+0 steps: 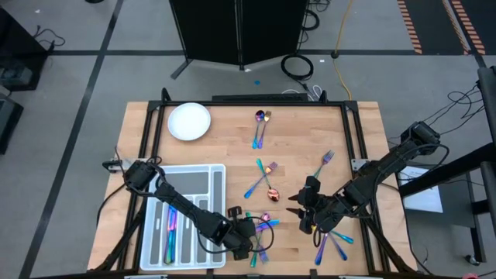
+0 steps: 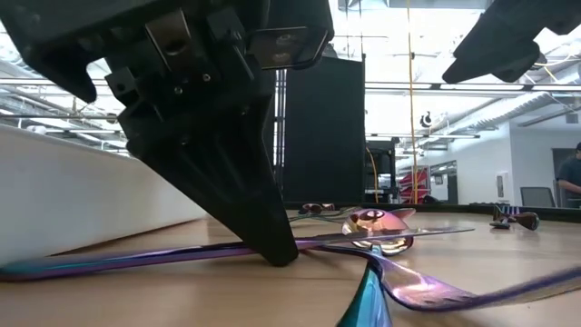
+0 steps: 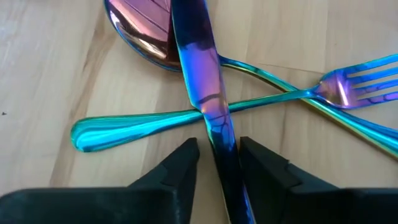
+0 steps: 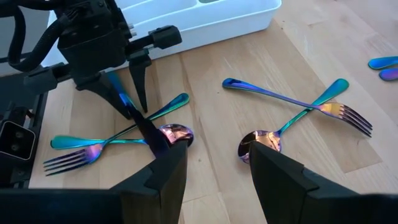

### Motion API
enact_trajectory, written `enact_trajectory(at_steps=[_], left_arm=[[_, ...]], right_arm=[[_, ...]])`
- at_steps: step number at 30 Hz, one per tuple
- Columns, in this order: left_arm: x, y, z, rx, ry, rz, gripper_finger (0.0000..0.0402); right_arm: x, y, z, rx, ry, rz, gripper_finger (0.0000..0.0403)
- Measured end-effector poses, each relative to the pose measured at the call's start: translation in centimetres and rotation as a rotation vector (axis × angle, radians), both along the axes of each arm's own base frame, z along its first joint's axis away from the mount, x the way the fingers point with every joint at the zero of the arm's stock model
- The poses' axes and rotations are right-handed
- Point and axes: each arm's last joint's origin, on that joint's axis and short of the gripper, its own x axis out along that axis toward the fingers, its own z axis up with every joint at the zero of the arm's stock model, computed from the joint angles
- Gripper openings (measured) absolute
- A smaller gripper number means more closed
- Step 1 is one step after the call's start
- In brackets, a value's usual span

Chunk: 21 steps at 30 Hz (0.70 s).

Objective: Sort silverware
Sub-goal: Put the iridescent blue knife in the silverware tray

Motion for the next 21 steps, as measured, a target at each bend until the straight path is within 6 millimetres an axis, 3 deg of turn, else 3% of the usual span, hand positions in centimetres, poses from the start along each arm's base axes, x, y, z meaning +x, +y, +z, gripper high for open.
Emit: enact_trajectory(at_steps=[11,21], left_arm=[[0.37,-0.06,0.06,-0.011,-0.044,0.01,0.0045],[0.95,-0.25,0.41,-0.047,-0.108,0.015,0.0039]], right_arm=[[0.01,-0.01,0.0,0.0,0.0,0.0,0.0162],[0.01,-0.01,0.0,0.0,0.0,0.0,0.0162]])
